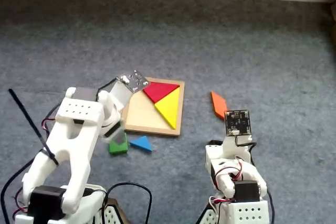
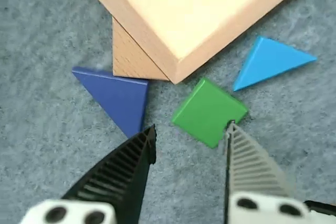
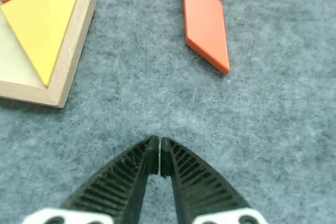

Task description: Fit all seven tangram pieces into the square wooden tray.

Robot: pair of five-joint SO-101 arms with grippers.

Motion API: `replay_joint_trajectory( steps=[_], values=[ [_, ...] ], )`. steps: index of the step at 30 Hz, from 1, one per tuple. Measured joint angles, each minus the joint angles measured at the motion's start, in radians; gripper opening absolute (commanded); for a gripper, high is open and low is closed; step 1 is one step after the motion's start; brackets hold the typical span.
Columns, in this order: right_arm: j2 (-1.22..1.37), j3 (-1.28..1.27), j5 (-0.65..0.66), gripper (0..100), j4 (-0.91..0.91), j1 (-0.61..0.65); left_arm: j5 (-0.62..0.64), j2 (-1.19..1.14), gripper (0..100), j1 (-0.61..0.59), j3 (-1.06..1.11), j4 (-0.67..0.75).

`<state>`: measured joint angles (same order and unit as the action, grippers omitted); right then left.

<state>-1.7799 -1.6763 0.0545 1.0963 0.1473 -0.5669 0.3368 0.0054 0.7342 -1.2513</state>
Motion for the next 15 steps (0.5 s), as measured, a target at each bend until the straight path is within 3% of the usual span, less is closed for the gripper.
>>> replay_joint_trajectory(
  steps=[15],
  values=[
    [0.0, 0.0, 0.0, 2.6, 0.0, 0.0, 0.005, -0.025, 27, 0.071, 0.187, 0.216]
  ],
)
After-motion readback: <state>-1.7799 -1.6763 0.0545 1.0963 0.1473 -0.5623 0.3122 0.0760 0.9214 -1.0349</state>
